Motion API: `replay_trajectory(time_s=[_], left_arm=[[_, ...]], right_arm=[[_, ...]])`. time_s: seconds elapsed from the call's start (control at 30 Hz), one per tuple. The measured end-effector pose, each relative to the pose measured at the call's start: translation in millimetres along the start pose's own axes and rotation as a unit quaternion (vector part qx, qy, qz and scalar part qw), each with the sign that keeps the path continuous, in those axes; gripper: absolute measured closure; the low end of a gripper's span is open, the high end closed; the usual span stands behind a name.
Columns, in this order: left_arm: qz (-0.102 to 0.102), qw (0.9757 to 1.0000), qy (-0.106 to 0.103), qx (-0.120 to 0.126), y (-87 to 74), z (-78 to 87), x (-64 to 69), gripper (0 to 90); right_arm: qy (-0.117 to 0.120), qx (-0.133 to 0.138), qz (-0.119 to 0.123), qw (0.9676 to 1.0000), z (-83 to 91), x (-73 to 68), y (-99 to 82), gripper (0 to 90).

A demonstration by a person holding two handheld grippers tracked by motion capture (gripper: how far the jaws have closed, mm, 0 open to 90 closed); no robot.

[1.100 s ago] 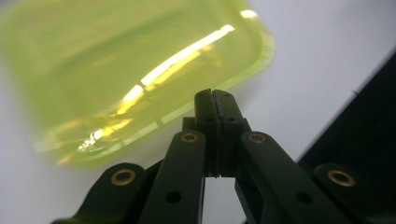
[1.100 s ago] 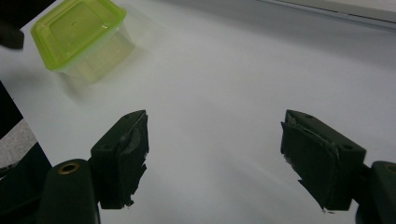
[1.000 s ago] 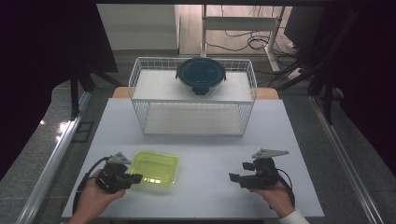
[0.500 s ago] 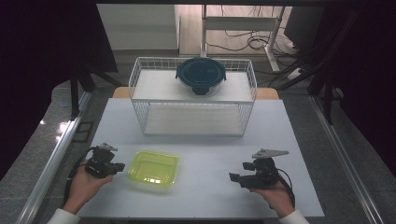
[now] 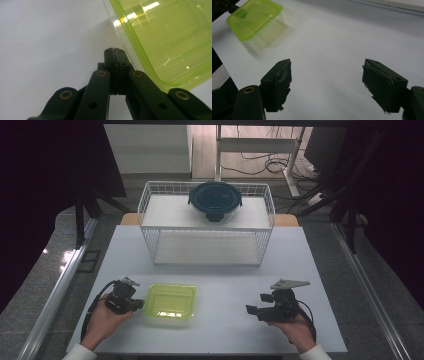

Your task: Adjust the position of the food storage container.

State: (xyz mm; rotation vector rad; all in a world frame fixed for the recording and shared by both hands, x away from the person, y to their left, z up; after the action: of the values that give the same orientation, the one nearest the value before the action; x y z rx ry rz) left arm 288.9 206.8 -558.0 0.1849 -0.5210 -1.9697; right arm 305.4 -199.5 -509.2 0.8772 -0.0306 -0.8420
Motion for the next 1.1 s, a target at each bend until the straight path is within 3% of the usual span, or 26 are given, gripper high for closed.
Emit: replay_trajectory(time_s=[0.63, 0.77, 1.0, 1.1], left_arm=[[-0.037, 0.998, -0.05, 0.014, 26.6, -22.7, 63.7, 90.0], [-0.051, 0.9973, -0.051, 0.016, 32.6, -27.1, 74.6, 90.0], [-0.046, 0.9973, -0.054, 0.019, 35.0, -34.6, 79.2, 90.0], [-0.043, 0.9977, -0.043, 0.029, 31.4, -30.1, 74.7, 90.0]], right_arm=[[0.004, 0.0, -0.002, 1.0, 0.4, 0.3, -0.5, 22.9], [0.004, 0.0, -0.002, 1.0, 0.6, 0.4, -0.4, 22.9], [0.003, 0.002, -0.002, 1.0, 1.5, 1.3, -0.5, 22.9], [0.002, 0.005, -0.004, 1.0, 2.8, 1.6, -0.1, 22.9]])
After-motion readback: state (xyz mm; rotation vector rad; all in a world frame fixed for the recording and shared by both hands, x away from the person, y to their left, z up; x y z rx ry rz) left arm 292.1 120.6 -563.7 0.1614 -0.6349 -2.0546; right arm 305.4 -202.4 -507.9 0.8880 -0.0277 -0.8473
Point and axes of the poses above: each handheld gripper's, and its own axes: z roughly backward along the jaws, y roughly out of its top, x roughly to its right, the point moved 6 cm from there along -z, roughly forward along the jaws, and after that the axes turned 4 degrees about y, right-handed, at the moved point
